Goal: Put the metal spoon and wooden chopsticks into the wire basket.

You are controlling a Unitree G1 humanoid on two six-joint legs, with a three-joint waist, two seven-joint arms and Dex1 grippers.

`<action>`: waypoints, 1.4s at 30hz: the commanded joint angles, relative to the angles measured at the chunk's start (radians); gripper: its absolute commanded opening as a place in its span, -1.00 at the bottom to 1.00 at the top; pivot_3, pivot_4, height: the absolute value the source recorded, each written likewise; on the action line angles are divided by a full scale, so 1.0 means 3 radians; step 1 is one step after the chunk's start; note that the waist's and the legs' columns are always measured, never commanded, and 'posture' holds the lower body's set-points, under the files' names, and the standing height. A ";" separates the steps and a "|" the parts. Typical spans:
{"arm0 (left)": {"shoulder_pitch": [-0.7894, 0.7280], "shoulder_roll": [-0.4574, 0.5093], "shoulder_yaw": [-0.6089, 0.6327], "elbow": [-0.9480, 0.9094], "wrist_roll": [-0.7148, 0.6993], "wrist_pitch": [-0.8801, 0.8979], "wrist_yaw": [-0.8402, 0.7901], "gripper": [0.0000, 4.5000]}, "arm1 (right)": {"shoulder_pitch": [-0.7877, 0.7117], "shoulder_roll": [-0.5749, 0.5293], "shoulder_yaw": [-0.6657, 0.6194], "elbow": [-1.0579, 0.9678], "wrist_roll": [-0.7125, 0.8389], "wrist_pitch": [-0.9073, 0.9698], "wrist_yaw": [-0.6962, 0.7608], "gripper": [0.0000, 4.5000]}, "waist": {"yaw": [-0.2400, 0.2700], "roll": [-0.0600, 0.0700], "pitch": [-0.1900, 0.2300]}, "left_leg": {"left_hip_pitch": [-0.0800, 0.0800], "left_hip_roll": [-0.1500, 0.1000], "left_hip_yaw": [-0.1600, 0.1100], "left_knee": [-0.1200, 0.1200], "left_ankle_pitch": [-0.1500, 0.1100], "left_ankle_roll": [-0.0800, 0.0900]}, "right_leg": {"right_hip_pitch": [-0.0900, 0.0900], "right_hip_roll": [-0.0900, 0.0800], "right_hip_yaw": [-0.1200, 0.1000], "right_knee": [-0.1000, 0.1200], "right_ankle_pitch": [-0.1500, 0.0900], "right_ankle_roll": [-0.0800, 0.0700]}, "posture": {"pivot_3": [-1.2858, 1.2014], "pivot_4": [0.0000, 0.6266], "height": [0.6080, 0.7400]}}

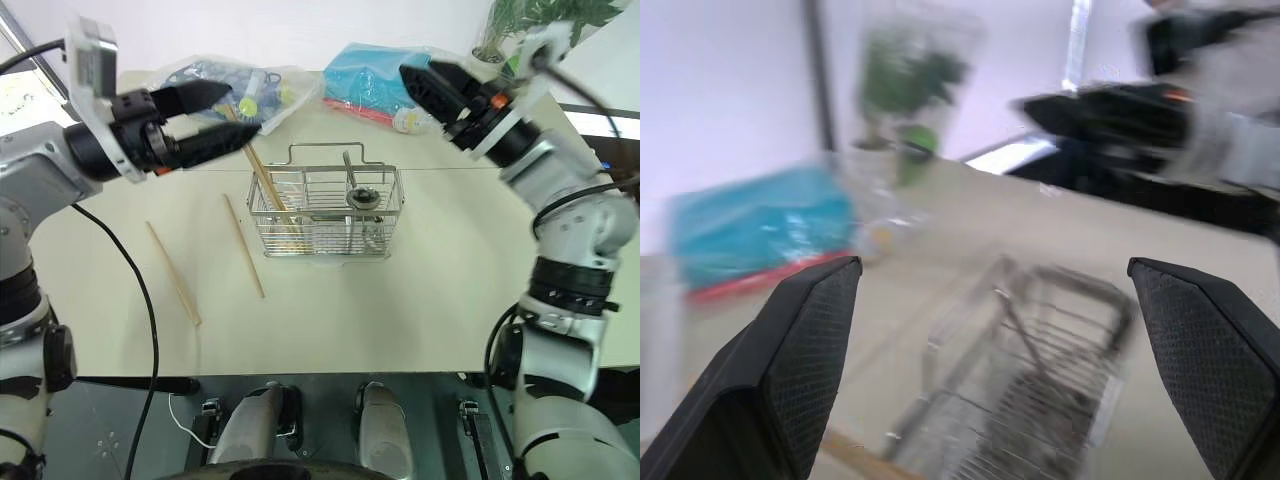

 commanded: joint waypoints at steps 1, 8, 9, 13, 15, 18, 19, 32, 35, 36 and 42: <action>-0.0163 -0.0265 0.0434 0.0074 0.0036 0.0282 0.1187 1.00 | -0.0076 -0.0410 0.0025 -0.0165 0.0301 0.0250 0.0734 0.80 | 0.0000 -0.0001 0.0000 | 0.0001 0.0000 0.0000 0.0000 -0.0001 0.0002 | 0.0002 -0.0001 0.0000 -0.0001 0.0000 0.0000 | 0.03 -0.52 0.63; -0.0495 -0.1286 0.1339 0.0106 0.1235 0.2037 0.3439 1.00 | 0.0178 -0.0914 0.0248 -0.0536 0.0372 0.0395 0.1512 0.80 | -0.0003 -0.0027 0.0006 | 0.0008 -0.0002 -0.0005 0.0001 -0.0006 0.0009 | 0.0011 -0.0002 -0.0002 0.0000 0.0000 0.0001 | 0.03 -0.52 0.63; -0.0491 -0.1400 0.1419 0.0076 0.1321 0.2046 0.3617 1.00 | 0.0205 -0.0909 0.0257 -0.0554 0.0366 0.0385 0.1523 0.80 | -0.0001 -0.0028 0.0006 | 0.0008 -0.0001 -0.0005 0.0001 -0.0005 0.0009 | 0.0011 -0.0002 -0.0003 0.0000 0.0000 0.0001 | 0.03 -0.52 0.63; -0.0490 -0.1646 0.1490 0.0081 0.1519 0.2046 0.3891 1.00 | 0.0293 -0.0872 0.0322 -0.0550 0.0285 0.0296 0.1533 0.80 | 0.0029 -0.0034 0.0010 | 0.0005 -0.0001 -0.0004 0.0002 0.0007 -0.0014 | 0.0007 -0.0004 -0.0003 0.0000 0.0001 0.0001 | 0.03 -0.52 0.63; -0.0504 -0.1696 0.1496 0.0189 0.1648 0.2046 0.3938 1.00 | 0.0386 -0.0891 0.0377 -0.0580 0.0217 0.0233 0.1604 0.80 | 0.0070 -0.0034 0.0010 | 0.0005 -0.0002 -0.0003 0.0002 0.0007 -0.0015 | 0.0006 -0.0004 -0.0003 0.0000 0.0001 0.0001 | 0.03 -0.52 0.63; -0.0523 -0.1740 0.1552 0.0393 0.1869 0.2046 0.3954 1.00 | 0.0562 -0.0934 0.0486 -0.0657 0.0002 0.0037 0.1699 0.80 | 0.0090 -0.0036 0.0009 | 0.0005 -0.0002 -0.0002 0.0002 0.0007 -0.0016 | 0.0007 -0.0005 -0.0003 0.0000 0.0001 0.0000 | 0.03 -0.52 0.63; -0.0521 -0.1739 0.1554 0.0449 0.1919 0.2046 0.3927 1.00 | 0.0592 -0.0946 0.0502 -0.0665 -0.0049 -0.0013 0.1715 0.80 | 0.0090 -0.0036 0.0009 | 0.0004 -0.0003 -0.0002 0.0003 0.0007 -0.0016 | 0.0006 -0.0006 -0.0004 0.0000 0.0001 0.0000 | 0.03 -0.52 0.63; -0.0482 -0.1807 0.1586 0.1109 0.2608 0.2046 0.3487 1.00 | 0.0763 -0.0985 0.0435 -0.0744 -0.0203 -0.0206 0.1673 0.80 | 0.0081 -0.0036 0.0009 | 0.0000 -0.0003 -0.0001 0.0004 0.0007 -0.0018 | 0.0001 -0.0007 -0.0005 0.0000 0.0001 0.0000 | 0.03 -0.52 0.63; -0.0506 -0.1827 0.1640 0.1221 0.2741 0.2045 0.3372 1.00 | 0.0803 -0.0994 0.0399 -0.0765 -0.0193 -0.0218 0.1632 0.80 | 0.0082 -0.0037 0.0009 | -0.0001 -0.0003 0.0000 0.0004 0.0007 -0.0018 | 0.0000 -0.0009 -0.0005 0.0000 0.0002 0.0000 | 0.03 -0.52 0.63; -0.0512 -0.1820 0.1631 0.1270 0.2774 0.2025 0.3330 1.00 | 0.0806 -0.0991 0.0392 -0.0767 -0.0191 -0.0222 0.1615 0.80 | 0.0082 -0.0037 0.0009 | -0.0001 -0.0003 0.0000 0.0004 0.0007 -0.0018 | 0.0000 -0.0009 -0.0005 0.0000 0.0002 0.0000 | 0.03 -0.52 0.63; -0.0488 -0.1754 0.1654 0.1607 0.2943 0.1854 0.3150 1.00 | 0.0804 -0.0940 0.0358 -0.0801 -0.0167 -0.0230 0.1487 0.80 | 0.0083 -0.0033 0.0007 | 0.0001 -0.0003 0.0000 0.0004 0.0007 -0.0017 | 0.0001 -0.0011 -0.0006 0.0001 0.0002 -0.0001 | 0.03 -0.52 0.63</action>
